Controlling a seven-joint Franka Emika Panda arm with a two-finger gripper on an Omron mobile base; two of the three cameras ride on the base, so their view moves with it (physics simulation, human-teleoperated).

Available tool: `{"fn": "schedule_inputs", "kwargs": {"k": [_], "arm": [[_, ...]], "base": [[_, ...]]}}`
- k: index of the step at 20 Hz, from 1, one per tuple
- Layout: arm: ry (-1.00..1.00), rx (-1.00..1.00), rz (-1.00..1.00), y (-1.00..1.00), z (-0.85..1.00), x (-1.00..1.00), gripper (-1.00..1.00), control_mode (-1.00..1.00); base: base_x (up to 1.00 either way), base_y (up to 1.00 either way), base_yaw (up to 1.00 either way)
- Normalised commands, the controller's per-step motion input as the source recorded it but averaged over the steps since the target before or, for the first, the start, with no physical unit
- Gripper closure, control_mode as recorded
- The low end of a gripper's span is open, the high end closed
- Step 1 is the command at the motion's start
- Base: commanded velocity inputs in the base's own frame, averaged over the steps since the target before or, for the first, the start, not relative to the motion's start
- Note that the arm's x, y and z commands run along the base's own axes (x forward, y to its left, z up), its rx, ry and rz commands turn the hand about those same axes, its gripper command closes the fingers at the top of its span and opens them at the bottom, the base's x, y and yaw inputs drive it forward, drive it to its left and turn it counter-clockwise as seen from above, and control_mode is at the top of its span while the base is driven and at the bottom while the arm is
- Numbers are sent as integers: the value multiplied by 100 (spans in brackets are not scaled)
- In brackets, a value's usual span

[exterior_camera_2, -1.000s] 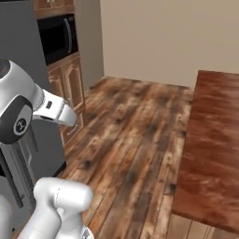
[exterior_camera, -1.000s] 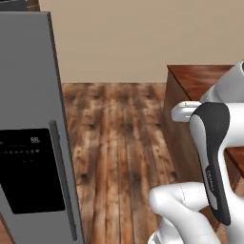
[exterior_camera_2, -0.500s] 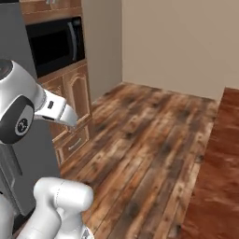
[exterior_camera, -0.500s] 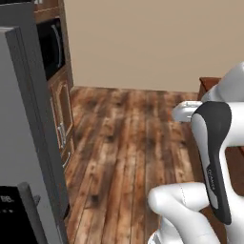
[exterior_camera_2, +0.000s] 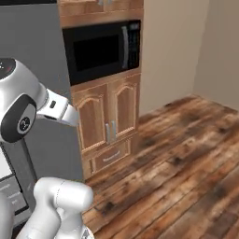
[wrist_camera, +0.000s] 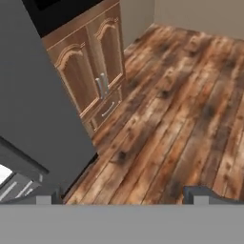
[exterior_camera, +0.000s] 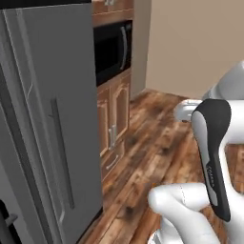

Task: Take the bell pepper and mushroom out of the freezer and place them in the tupperware container on the counter. Then put the tupperware containing the vegetables back in the freezer.

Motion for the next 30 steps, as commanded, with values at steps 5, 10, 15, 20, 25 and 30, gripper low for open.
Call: {"fn": "schedule_inputs", "kwargs": {"k": [5,10,15,20,25,30], "arm": [[0,0,0,0,0,0,-100,100],[0,0,0,0,0,0,-100,100],[0,0,0,0,0,0,-100,100],[0,0,0,0,0,0,-100,100],[0,0,0,0,0,0,-100,100],[0,0,0,0,0,0,-100,100]], "base": [[-15,0,100],[-13,15,99],[46,-2,34],[46,0,4],[43,0,3],[47,-1,5]]}}
